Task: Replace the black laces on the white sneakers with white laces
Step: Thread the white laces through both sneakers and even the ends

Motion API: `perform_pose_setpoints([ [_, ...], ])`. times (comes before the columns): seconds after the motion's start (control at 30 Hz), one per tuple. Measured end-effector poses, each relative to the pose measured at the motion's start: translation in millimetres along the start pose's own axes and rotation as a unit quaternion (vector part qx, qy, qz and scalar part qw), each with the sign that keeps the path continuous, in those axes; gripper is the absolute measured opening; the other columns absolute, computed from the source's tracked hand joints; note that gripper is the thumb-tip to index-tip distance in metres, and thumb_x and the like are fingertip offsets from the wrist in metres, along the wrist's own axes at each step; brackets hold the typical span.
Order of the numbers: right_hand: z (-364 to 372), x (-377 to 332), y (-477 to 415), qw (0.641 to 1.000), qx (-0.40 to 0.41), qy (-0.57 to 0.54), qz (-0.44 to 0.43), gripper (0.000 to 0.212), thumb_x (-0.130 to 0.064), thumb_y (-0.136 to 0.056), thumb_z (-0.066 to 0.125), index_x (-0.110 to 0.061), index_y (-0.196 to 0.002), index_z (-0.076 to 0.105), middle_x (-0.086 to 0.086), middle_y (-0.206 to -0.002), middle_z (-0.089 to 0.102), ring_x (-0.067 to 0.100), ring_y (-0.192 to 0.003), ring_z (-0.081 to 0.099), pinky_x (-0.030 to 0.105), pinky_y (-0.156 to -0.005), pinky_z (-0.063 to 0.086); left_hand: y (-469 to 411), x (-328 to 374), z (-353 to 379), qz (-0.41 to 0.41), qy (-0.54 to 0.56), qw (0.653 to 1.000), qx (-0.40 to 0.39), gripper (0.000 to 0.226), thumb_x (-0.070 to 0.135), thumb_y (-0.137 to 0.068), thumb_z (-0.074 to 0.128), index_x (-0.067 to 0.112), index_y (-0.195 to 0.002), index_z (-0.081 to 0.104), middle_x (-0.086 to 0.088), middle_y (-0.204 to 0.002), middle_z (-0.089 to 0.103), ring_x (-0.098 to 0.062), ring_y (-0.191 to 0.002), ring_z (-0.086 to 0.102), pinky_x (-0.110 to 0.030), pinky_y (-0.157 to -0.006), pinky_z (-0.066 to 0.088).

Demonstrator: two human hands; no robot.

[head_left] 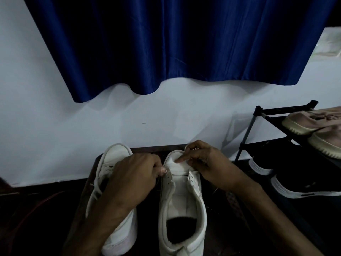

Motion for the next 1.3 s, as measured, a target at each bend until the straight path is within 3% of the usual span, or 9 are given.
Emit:
perform_pose_setpoints([
  [0.13,1,1,1,1.000,-0.005,0.012,0.002,0.035,-0.011,-0.092,0.062,-0.040,-0.106,0.073,-0.014,-0.109,0.056,0.011,-0.098,0.059,0.026,-0.086,0.046,-3,-10,-11,0.018,0.140,0.990,-0.003,0.016,0.039,-0.089,0.061,0.035,-0.075,0.067,0.014,-0.072,0.067,-0.002,-0.071,0.061,-0.026,-0.070,0.046],
  [0.27,-1,0,0,1.000,-0.009,0.019,0.005,0.035,-0.011,-0.091,0.063,-0.041,-0.107,0.073,-0.014,-0.110,0.056,0.009,-0.103,0.058,0.032,-0.093,0.048,6,-22,-64,0.031,0.362,0.924,0.121,0.020,0.019,-0.094,0.062,0.025,-0.076,0.068,0.012,-0.079,0.072,-0.004,-0.074,0.065,-0.018,-0.069,0.049],
  [0.37,-1,-2,0,1.000,-0.005,0.015,0.004,0.035,-0.009,-0.091,0.064,-0.040,-0.105,0.074,-0.013,-0.109,0.056,0.009,-0.100,0.058,0.031,-0.090,0.049,7,-28,-64,0.000,0.245,0.962,0.116,0.016,0.033,-0.095,0.056,0.031,-0.083,0.066,0.013,-0.082,0.071,-0.016,-0.073,0.065,-0.027,-0.071,0.048],
  [0.5,-2,-3,0,1.000,0.000,0.018,0.001,0.035,-0.009,-0.090,0.064,-0.039,-0.105,0.074,-0.011,-0.109,0.057,0.011,-0.096,0.059,0.032,-0.087,0.049,4,-9,-30,-0.024,0.035,0.994,0.097,0.026,0.051,-0.094,0.049,0.034,-0.110,0.059,0.015,-0.107,0.063,-0.016,-0.103,0.059,-0.034,-0.084,0.047],
  [0.67,-2,-3,-1,1.000,-0.002,0.016,-0.007,0.036,-0.009,-0.089,0.063,-0.038,-0.106,0.074,-0.010,-0.108,0.057,0.012,-0.098,0.060,0.033,-0.087,0.049,0,9,4,0.028,0.057,0.998,0.023,0.016,0.042,-0.092,0.059,0.036,-0.106,0.066,0.015,-0.104,0.057,-0.007,-0.103,0.057,-0.033,-0.086,0.046],
  [0.93,-3,-4,-1,1.000,-0.010,0.014,0.000,0.033,-0.010,-0.090,0.064,-0.038,-0.106,0.075,-0.011,-0.110,0.057,0.009,-0.097,0.059,0.031,-0.087,0.049,1,3,1,0.004,0.095,0.995,0.019,0.011,0.032,-0.084,0.072,0.036,-0.088,0.063,0.021,-0.082,0.065,-0.001,-0.088,0.062,-0.026,-0.075,0.046],
  [1.07,-3,-2,0,1.000,0.000,0.016,0.007,0.034,-0.011,-0.089,0.065,-0.039,-0.105,0.075,-0.012,-0.109,0.057,0.011,-0.098,0.060,0.035,-0.089,0.050,6,7,-24,-0.007,0.045,0.994,0.103,0.008,0.030,-0.091,0.066,0.038,-0.091,0.066,0.016,-0.078,0.053,0.000,-0.077,0.050,-0.027,-0.069,0.042],
  [1.17,-2,-2,0,1.000,-0.007,0.020,0.007,0.034,-0.012,-0.090,0.065,-0.042,-0.105,0.073,-0.015,-0.109,0.056,0.010,-0.100,0.059,0.037,-0.090,0.050,16,-11,-68,-0.042,0.067,0.967,0.243,0.021,0.026,-0.090,0.068,0.042,-0.103,0.064,0.013,-0.087,0.056,0.001,-0.069,0.046,-0.021,-0.058,0.033],
  [1.3,-3,0,1,1.000,-0.003,0.023,0.004,0.035,-0.012,-0.090,0.064,-0.042,-0.106,0.073,-0.014,-0.111,0.056,0.011,-0.104,0.058,0.038,-0.092,0.049,24,-27,-95,-0.021,0.094,0.940,0.327,0.031,0.025,-0.088,0.067,0.037,-0.115,0.061,0.009,-0.094,0.064,-0.021,-0.091,0.056,-0.046,-0.074,0.048],
])
Point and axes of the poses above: each hand's wrist, its own y-axis away from the middle knuckle, its own z-axis out of the palm, x = y × z, the point moved 4 cm from there along -y, towards the middle knuckle
